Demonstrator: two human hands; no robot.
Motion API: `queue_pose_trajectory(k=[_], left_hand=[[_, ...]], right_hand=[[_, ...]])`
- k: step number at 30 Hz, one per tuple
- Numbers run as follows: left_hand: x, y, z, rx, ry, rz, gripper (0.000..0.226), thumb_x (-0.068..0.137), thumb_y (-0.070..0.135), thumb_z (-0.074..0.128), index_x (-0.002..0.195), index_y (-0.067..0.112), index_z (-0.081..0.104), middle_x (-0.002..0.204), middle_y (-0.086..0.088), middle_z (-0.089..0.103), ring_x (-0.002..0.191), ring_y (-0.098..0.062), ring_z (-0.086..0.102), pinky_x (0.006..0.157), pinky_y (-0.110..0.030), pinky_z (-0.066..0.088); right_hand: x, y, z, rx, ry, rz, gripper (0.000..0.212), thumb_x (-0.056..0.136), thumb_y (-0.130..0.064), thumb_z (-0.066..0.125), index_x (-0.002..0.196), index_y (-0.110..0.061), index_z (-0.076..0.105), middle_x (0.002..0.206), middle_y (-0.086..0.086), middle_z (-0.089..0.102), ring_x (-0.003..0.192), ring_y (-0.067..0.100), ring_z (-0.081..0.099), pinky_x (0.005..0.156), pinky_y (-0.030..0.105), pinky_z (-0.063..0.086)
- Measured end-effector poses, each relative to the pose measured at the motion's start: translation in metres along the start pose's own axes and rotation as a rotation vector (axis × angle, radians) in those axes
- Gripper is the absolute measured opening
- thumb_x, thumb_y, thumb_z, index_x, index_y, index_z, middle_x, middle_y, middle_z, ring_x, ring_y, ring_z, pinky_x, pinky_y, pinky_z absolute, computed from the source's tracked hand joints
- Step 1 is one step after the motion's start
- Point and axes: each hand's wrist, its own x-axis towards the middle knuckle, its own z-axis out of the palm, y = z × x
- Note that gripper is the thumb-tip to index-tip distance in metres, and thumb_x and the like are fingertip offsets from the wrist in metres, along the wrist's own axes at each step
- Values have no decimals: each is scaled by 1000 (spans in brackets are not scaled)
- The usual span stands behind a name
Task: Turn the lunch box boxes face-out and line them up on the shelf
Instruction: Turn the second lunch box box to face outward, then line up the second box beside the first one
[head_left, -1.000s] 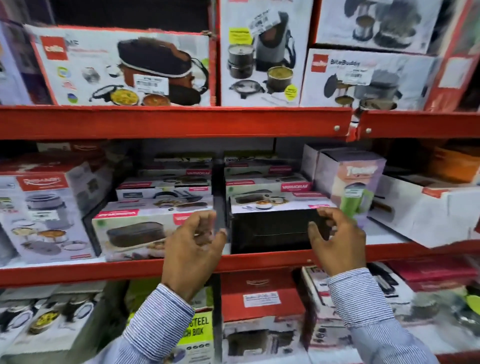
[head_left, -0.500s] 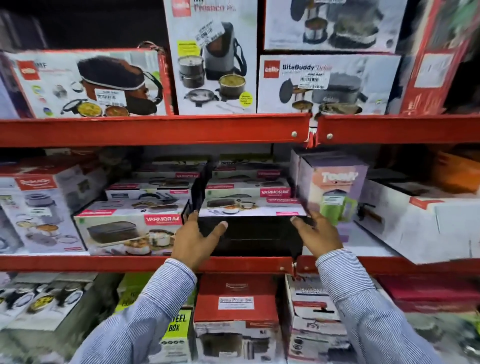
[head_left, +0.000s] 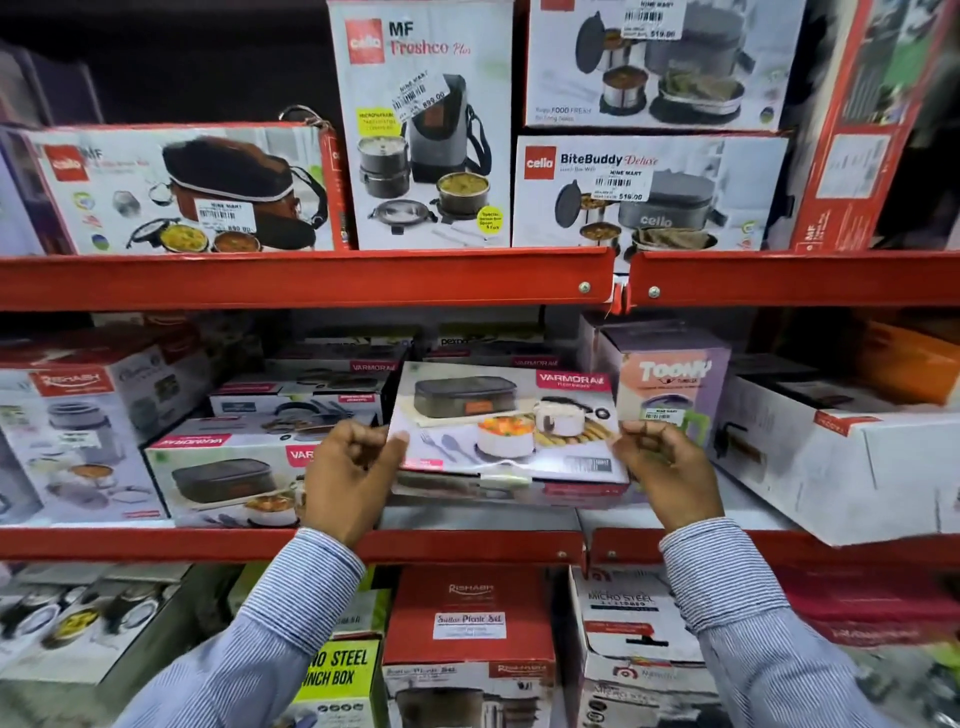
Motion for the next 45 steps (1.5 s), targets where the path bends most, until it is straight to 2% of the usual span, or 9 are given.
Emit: queue_pose_trajectory(k=[2, 6, 10, 13, 22, 31, 35, 41, 45], left_hand=[[-2, -8, 4, 20, -36, -3, 26, 81, 19, 74, 104, 15, 63, 98, -3, 76, 91, -18, 72, 86, -47, 60], [-12, -21, 15, 132, -71, 43, 54, 79, -2, 70, 129, 12, 59, 117, -4, 71, 105, -15, 66, 71, 3, 45], [-15, -40, 24, 159, -124, -23, 49, 79, -3, 69, 125, 6, 57, 119, -14, 73, 104, -23, 70, 86, -26, 54], [-15, -52, 25, 165, -155, -56, 43, 79, -3, 66, 119, 8, 55, 114, -14, 74, 96, -22, 71, 82, -29, 55], [-15, -56, 28, 242, -146, 25, 39, 83, 9, 67, 122, 5, 61, 117, -13, 73, 108, -26, 70, 94, -39, 56], [-18, -59, 28, 292, -130, 59, 13, 84, 9, 68, 97, 8, 67, 96, -10, 78, 76, -9, 63, 58, 2, 42], [-18, -60, 28, 318, -117, 76, 8, 84, 12, 70, 88, 12, 63, 90, -12, 79, 69, -8, 61, 57, 7, 38], [-19, -66, 15, 255, -124, 5, 47, 84, 17, 71, 128, 4, 61, 120, -12, 73, 107, -17, 71, 76, 0, 44], [-37, -67, -21, 196, 8, 60, 31, 82, 8, 72, 114, 6, 71, 101, -1, 76, 84, 17, 66, 70, 6, 43]], right_hand=[[1, 6, 1, -10, -43, 10, 35, 76, -5, 74, 109, -9, 67, 97, 5, 71, 90, 20, 66, 90, 38, 54], [3, 22, 8, -134, -24, 12, 43, 71, 2, 77, 112, -7, 66, 97, 8, 72, 86, 21, 66, 76, 23, 51], [5, 39, 14, -222, -42, 17, 37, 69, 0, 78, 100, -15, 67, 88, 1, 72, 84, 20, 69, 74, 23, 56], [2, 52, 17, -276, -64, 36, 35, 68, -2, 80, 96, -19, 67, 89, 1, 74, 84, 19, 71, 83, 34, 57], [-8, 61, 17, -319, -64, 29, 39, 73, -10, 78, 109, -18, 66, 90, -5, 72, 77, 0, 65, 70, 14, 48], [-18, 59, 13, -366, -61, 2, 36, 74, -8, 77, 108, -14, 68, 97, -2, 73, 78, 6, 66, 81, 24, 53], [-21, 60, 12, -394, -64, -4, 35, 74, -13, 78, 108, -18, 69, 102, -1, 75, 82, 8, 68, 86, 33, 56], [-37, 56, 17, -288, 75, -69, 43, 76, -11, 75, 117, -13, 62, 108, 6, 72, 98, 21, 68, 92, 35, 52], [-72, 38, 41, -203, 247, -285, 29, 79, -14, 70, 108, -17, 65, 97, 0, 70, 87, 11, 66, 80, 32, 54]])
